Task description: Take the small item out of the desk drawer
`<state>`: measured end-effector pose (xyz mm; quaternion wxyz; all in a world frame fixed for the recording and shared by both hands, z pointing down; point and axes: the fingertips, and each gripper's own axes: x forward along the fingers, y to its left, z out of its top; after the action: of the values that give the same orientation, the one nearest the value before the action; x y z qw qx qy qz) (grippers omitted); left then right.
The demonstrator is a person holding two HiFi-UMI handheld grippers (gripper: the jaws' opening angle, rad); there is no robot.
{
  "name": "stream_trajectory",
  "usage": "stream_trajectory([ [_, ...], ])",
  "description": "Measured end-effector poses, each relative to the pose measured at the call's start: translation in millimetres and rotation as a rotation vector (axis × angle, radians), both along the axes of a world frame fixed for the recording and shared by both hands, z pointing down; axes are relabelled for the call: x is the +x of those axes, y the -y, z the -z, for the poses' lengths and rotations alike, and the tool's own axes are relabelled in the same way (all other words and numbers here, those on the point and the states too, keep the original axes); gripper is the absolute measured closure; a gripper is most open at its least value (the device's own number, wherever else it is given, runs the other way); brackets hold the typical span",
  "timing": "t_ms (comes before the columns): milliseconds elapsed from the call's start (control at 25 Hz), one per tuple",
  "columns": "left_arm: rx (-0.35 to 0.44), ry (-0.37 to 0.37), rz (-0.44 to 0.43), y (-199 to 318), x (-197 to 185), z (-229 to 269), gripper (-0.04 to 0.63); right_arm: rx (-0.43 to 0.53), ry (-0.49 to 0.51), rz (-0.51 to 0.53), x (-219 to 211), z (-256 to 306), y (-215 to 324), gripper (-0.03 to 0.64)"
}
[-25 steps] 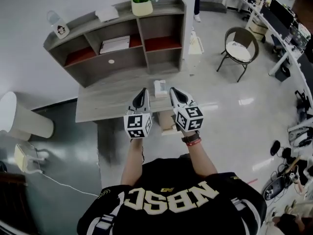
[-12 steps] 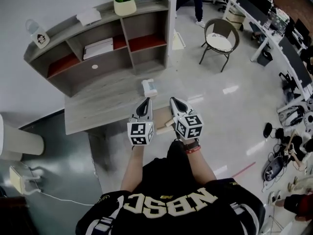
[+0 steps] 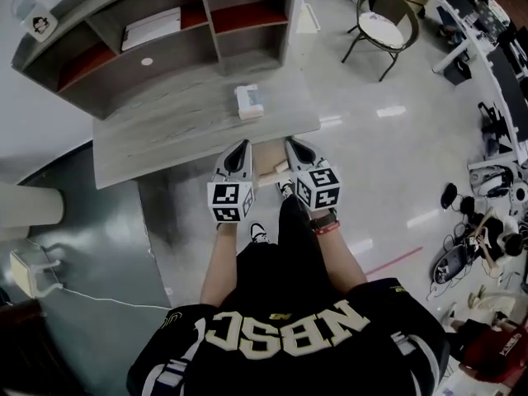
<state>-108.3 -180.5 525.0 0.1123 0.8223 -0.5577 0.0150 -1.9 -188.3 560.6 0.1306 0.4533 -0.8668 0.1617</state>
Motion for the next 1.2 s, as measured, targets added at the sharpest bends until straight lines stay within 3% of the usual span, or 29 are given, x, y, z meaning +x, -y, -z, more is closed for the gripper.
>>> stream_trajectory([
  [800,-0.243,-0.011,-0.038,-6.3,19.6,-125.3,0.586,-0.225,-0.254,0.205,16.6,-158.4,-5.3,0.598],
  [1200,-0.327,0.027,-0.088,-5.7,36.7,-176.3,0.586,-0.323,-0.313,0.243,26.1,-229.3,-15.2,0.594],
])
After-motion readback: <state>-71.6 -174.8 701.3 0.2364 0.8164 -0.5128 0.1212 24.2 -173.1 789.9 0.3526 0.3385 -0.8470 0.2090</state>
